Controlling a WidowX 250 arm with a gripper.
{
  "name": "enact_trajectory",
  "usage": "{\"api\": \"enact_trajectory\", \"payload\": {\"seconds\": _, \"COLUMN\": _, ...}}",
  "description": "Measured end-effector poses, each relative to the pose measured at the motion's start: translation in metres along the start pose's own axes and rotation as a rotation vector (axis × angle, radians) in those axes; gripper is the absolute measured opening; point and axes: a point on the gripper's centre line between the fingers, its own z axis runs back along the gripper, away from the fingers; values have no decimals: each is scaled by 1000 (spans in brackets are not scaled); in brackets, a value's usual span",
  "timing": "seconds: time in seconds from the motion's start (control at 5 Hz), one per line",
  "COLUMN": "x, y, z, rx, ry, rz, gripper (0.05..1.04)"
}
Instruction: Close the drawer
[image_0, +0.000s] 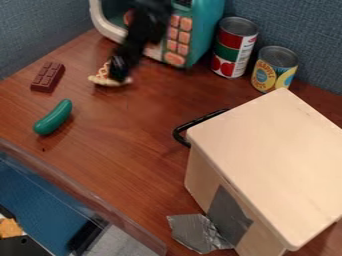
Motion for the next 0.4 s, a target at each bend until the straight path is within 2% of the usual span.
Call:
{"api": "enact_trajectory", "payload": {"seconds": 0.2, "x": -38, "y": -19, "z": 27, "rx": -49, "ry": -83, "rz": 243, "gripper": 999}}
{"api": "enact_trajectory", "payload": {"seconds": 0.4, "x": -69, "y": -46, "z": 52, "rx": -102, "ry": -139, "rz": 458, "gripper": 999}}
